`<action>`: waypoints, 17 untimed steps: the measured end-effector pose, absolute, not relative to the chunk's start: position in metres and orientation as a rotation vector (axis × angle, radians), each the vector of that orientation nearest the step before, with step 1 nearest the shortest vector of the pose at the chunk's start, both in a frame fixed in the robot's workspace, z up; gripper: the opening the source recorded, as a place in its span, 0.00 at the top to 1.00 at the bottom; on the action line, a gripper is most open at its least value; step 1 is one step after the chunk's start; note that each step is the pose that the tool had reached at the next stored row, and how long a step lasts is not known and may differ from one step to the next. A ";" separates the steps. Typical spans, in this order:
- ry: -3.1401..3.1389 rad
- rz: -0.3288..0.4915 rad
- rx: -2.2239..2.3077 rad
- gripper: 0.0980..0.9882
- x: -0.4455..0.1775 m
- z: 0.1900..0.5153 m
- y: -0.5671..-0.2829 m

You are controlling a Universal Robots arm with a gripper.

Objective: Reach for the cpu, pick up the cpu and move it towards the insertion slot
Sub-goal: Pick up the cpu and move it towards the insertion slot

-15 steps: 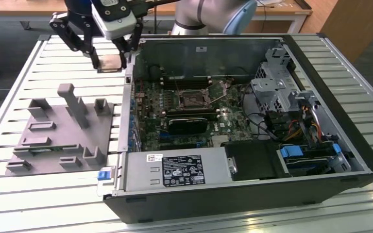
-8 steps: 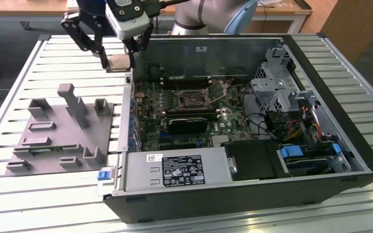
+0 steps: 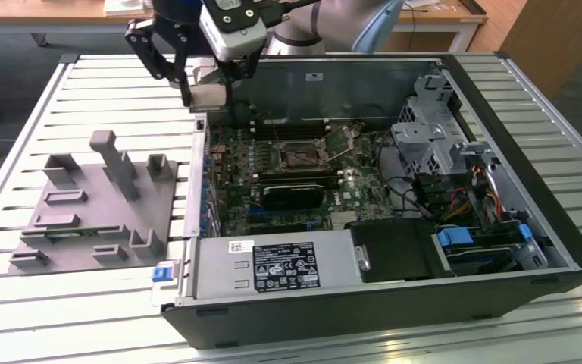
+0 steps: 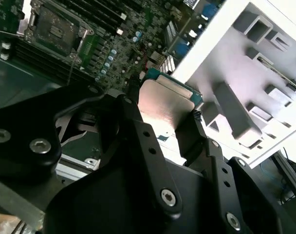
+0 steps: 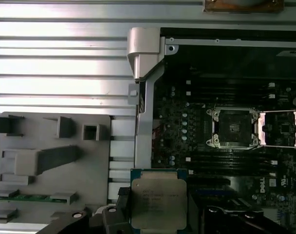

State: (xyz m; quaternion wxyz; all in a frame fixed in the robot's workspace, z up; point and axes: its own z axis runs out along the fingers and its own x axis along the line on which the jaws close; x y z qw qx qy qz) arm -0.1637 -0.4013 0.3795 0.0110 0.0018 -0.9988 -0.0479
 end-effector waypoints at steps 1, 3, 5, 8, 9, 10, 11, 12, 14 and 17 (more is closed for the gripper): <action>-3.116 -0.150 0.006 0.50 -0.159 0.379 -0.401; -3.116 -0.149 0.006 0.50 -0.151 0.380 -0.401; -3.116 -0.150 0.006 0.50 -0.143 0.379 -0.399; -3.116 -0.149 0.006 0.50 -0.132 0.379 -0.397; -3.116 -0.149 0.006 0.50 -0.128 0.379 -0.396; -3.116 -0.149 0.006 0.50 -0.125 0.379 -0.396; -3.116 -0.149 0.006 0.50 -0.121 0.379 -0.395; -3.116 -0.150 0.006 0.50 -0.118 0.379 -0.394; -3.116 -0.149 0.006 0.50 -0.110 0.379 -0.392; -3.116 -0.149 0.006 0.50 -0.100 0.379 -0.389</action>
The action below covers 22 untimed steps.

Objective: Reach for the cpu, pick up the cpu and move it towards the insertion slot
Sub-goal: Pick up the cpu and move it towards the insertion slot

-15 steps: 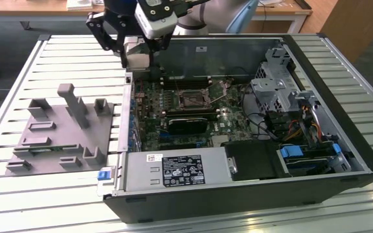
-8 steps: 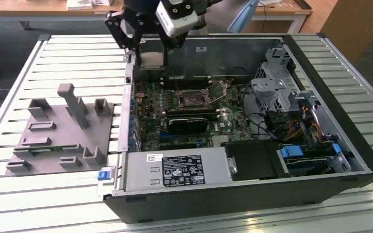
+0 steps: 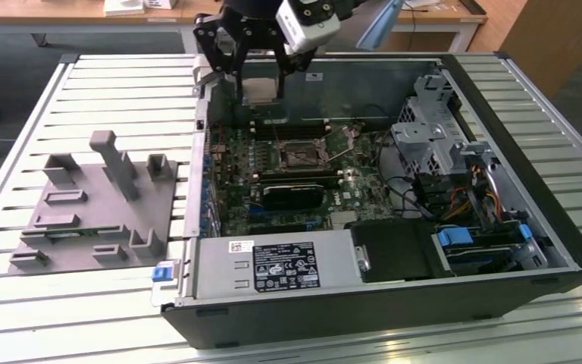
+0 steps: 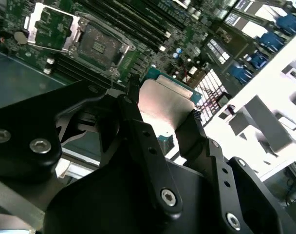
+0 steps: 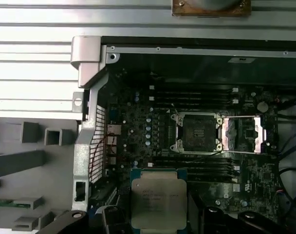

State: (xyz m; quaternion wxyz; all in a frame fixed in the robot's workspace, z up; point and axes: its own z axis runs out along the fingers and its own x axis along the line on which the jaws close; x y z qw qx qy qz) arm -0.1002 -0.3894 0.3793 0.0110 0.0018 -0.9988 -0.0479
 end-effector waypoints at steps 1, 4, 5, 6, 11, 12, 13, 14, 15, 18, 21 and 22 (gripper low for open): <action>-3.116 -0.150 0.006 0.50 -0.097 0.379 -0.388; -3.116 -0.150 0.006 0.50 -0.089 0.379 -0.384; -3.116 -0.149 0.006 0.50 -0.086 0.379 -0.381; -3.116 -0.149 0.006 0.50 -0.084 0.379 -0.379; -3.116 -0.150 0.006 0.50 -0.073 0.379 -0.369; -3.116 -0.150 0.006 0.50 -0.071 0.379 -0.368; -3.116 -0.149 0.006 0.50 -0.070 0.379 -0.367; -3.116 -0.149 0.006 0.50 -0.068 0.378 -0.366; -3.116 -0.150 0.006 0.50 -0.066 0.378 -0.366; -3.116 -0.149 0.006 0.50 -0.054 0.377 -0.364; -3.116 -0.149 0.006 0.50 -0.041 0.377 -0.364; -3.116 -0.150 0.006 0.50 -0.036 0.376 -0.363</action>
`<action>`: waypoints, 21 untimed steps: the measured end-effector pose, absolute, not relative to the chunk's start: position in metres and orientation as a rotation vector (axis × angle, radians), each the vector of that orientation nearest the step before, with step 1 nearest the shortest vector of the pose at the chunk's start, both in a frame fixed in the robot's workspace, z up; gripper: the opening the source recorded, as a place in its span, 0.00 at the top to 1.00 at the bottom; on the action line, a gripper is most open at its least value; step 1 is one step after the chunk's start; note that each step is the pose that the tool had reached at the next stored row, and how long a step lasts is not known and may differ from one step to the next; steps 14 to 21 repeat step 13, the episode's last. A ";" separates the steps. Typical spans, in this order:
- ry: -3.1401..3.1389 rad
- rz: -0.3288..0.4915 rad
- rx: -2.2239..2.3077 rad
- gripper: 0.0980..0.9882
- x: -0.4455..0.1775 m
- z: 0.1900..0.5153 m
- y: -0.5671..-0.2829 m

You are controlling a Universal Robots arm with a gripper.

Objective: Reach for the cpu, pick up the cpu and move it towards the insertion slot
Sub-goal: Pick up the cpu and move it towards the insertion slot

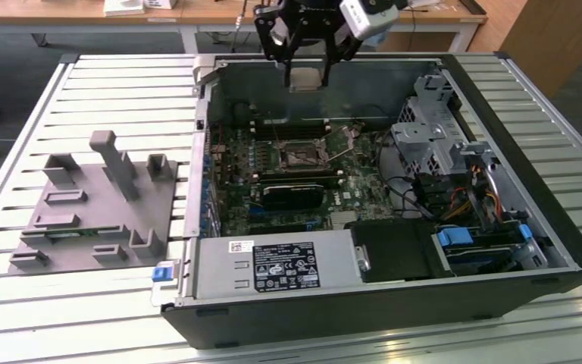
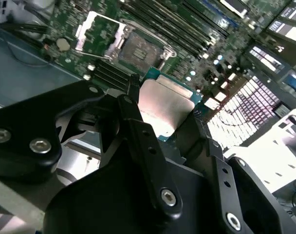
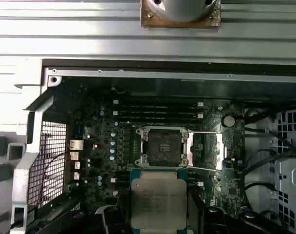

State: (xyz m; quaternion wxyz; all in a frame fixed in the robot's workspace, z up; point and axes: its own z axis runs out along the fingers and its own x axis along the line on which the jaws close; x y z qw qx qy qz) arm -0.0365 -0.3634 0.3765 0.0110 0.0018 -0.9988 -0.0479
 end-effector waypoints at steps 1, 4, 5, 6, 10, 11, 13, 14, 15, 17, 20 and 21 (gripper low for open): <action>-3.116 -0.149 0.006 0.50 -0.033 0.376 -0.363; -3.116 -0.149 0.006 0.50 -0.022 0.376 -0.363; -3.116 -0.150 0.006 0.50 -0.019 0.376 -0.363; -3.116 -0.150 0.006 0.50 -0.016 0.376 -0.363; -3.116 -0.150 0.006 0.50 -0.006 0.375 -0.363; -3.116 -0.150 0.006 0.50 -0.003 0.375 -0.363; -3.116 -0.149 0.006 0.50 0.002 0.375 -0.362; -3.116 -0.149 0.006 0.50 0.002 0.375 -0.362; -3.116 -0.149 0.006 0.50 0.002 0.375 -0.362; -3.116 -0.149 0.006 0.50 0.002 0.375 -0.362; -3.116 -0.149 0.006 0.50 0.002 0.375 -0.362; -3.116 -0.149 0.006 0.50 0.002 0.375 -0.362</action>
